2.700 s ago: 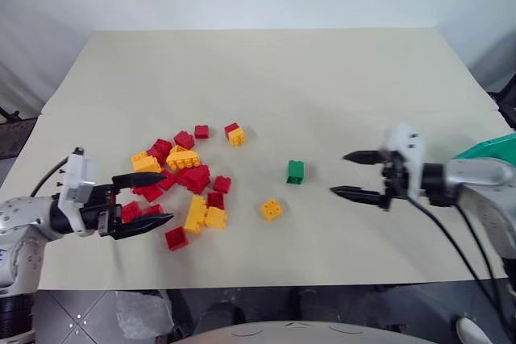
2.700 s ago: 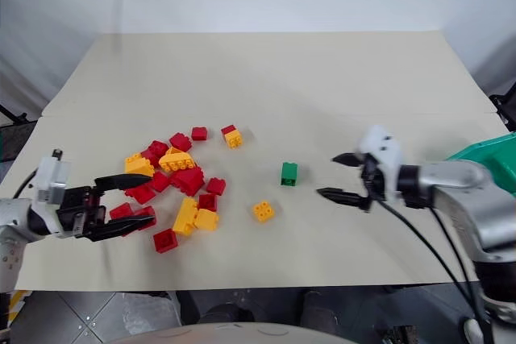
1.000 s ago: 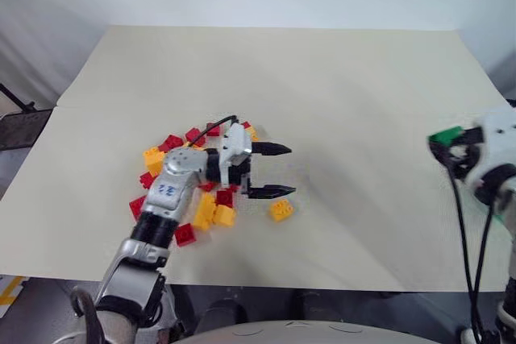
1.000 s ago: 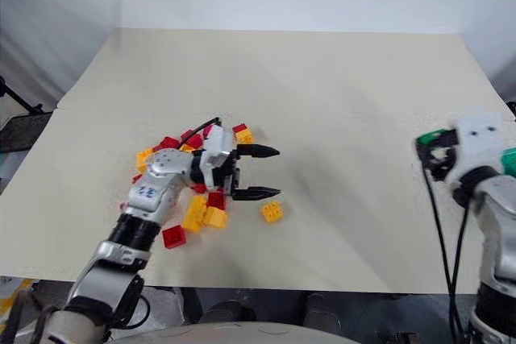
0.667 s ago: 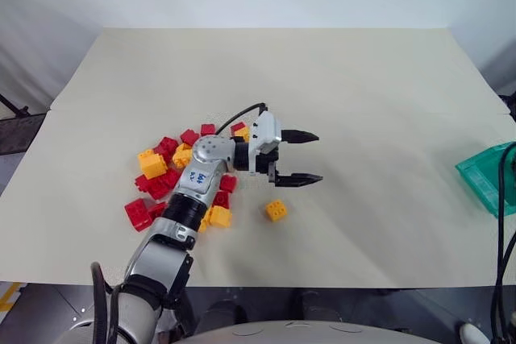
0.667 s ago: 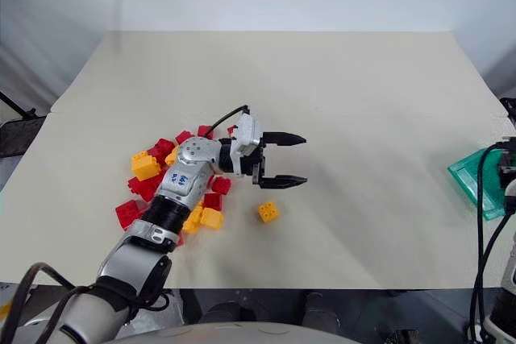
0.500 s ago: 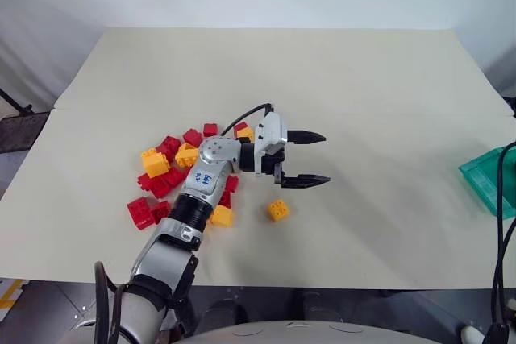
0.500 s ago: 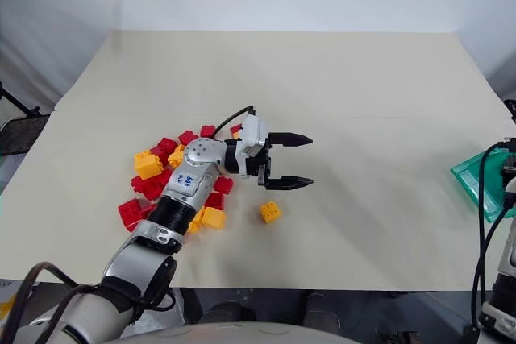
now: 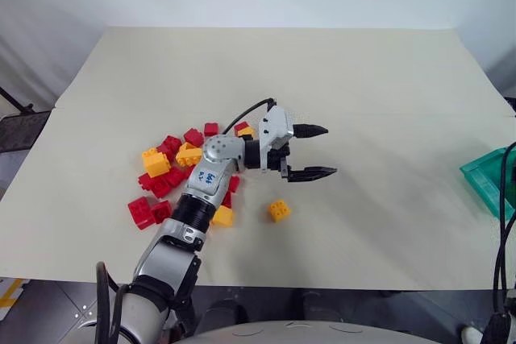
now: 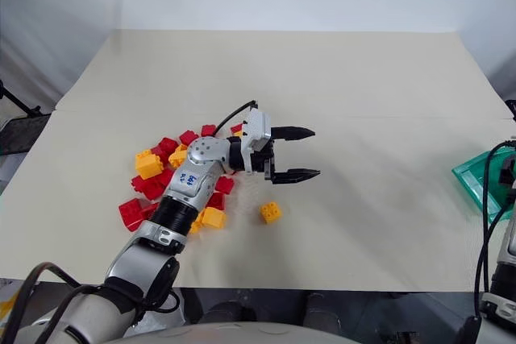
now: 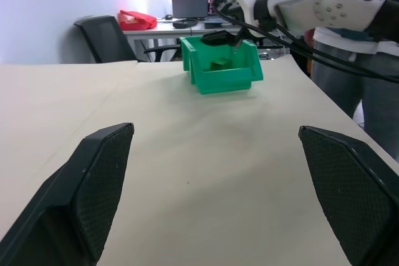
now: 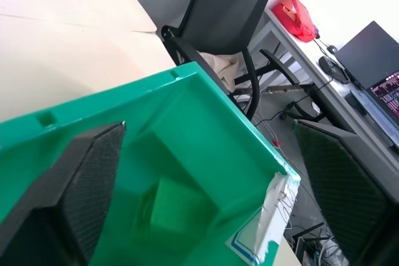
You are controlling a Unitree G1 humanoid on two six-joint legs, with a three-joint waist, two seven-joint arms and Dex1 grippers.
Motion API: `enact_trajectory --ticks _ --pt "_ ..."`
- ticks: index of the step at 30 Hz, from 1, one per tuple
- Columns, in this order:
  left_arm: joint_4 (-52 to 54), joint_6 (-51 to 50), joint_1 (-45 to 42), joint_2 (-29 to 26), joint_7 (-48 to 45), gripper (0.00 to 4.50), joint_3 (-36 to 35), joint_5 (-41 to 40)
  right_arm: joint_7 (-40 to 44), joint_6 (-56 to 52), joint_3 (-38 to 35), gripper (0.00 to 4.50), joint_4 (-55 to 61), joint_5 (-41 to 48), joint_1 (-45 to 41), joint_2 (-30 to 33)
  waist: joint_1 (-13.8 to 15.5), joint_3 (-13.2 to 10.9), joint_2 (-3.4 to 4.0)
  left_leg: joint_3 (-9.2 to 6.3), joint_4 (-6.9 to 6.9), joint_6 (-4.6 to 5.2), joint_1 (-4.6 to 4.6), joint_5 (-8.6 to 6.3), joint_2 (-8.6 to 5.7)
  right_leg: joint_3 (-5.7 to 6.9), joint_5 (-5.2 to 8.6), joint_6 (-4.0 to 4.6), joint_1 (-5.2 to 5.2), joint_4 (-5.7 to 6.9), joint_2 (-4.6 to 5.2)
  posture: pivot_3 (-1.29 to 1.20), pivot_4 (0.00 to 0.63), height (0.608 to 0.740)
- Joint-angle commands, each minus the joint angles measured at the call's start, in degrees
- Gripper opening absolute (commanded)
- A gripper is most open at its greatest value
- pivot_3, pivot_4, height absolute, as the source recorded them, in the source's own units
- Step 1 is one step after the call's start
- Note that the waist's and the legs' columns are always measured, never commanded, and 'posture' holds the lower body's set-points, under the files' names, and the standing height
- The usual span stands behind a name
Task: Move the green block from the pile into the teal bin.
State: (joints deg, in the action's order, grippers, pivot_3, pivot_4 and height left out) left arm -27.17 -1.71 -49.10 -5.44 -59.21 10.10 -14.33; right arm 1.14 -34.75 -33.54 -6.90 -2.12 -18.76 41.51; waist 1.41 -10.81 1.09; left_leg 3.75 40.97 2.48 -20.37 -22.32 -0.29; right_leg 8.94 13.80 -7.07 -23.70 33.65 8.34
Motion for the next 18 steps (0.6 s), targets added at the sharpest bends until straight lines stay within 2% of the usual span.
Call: enact_trajectory --ticks 1,4,9,13,16,18 --pt "3.93 -2.24 -0.18 -0.48 0.4 4.5 -1.61 -1.8 4.99 1.31 -1.28 4.48 6.71 4.59 -0.64 1.39 -0.05 0.0 0.01 -0.01 0.0 0.0 0.0 0.0 0.0 0.0 0.0 0.0 0.0 0.0 0.0 0.0 0.15 0.74" --pt "7.7 -4.72 1.32 -2.52 0.41 4.5 -4.06 -4.17 15.94 -0.92 0.77 4.48 14.68 13.63 -0.45 1.19 -0.24 -0.01 0.03 -0.11 -0.01 0.0 0.01 0.0 0.02 -0.01 0.0 0.0 -0.02 0.01 -0.01 0.0 0.15 0.74" --pt "18.49 -10.81 7.39 -10.77 3.24 4.5 -5.99 -3.5 31.15 -5.12 7.71 4.48 22.58 24.71 0.01 3.12 -0.83 0.0 0.04 -0.13 -0.08 -0.05 0.14 0.02 0.09 -0.05 0.0 0.01 0.0 0.02 -0.09 0.0 0.15 0.74" --pt "27.92 -17.77 13.11 -19.31 -0.29 4.5 -10.47 -9.43 43.45 -2.93 15.26 4.48 23.25 28.18 0.06 6.6 -0.16 -0.03 0.0 -0.21 0.02 -0.03 0.07 0.01 0.04 -0.02 0.0 0.0 0.01 0.01 -0.02 0.0 0.15 0.74" --pt "33.43 -22.04 16.95 -24.81 -1.45 4.5 -13.85 -13.4 50.02 -1.93 18.12 4.48 21.79 30.04 -0.53 8.44 0.18 -0.03 -0.01 -0.3 0.05 -0.02 0.03 0.0 0.01 0.02 0.0 0.0 0.03 -0.02 0.02 0.0 0.15 0.74" --pt "37.52 -23.47 24.0 -32.16 -2.64 4.5 -19.9 -14.36 56.27 6.2 21.62 4.48 17.8 26.42 -0.16 10.81 -0.04 -0.03 -0.01 -0.38 0.05 -0.03 0.04 -0.01 -0.03 0.08 0.0 -0.01 0.09 -0.11 0.07 0.0 0.15 0.74"
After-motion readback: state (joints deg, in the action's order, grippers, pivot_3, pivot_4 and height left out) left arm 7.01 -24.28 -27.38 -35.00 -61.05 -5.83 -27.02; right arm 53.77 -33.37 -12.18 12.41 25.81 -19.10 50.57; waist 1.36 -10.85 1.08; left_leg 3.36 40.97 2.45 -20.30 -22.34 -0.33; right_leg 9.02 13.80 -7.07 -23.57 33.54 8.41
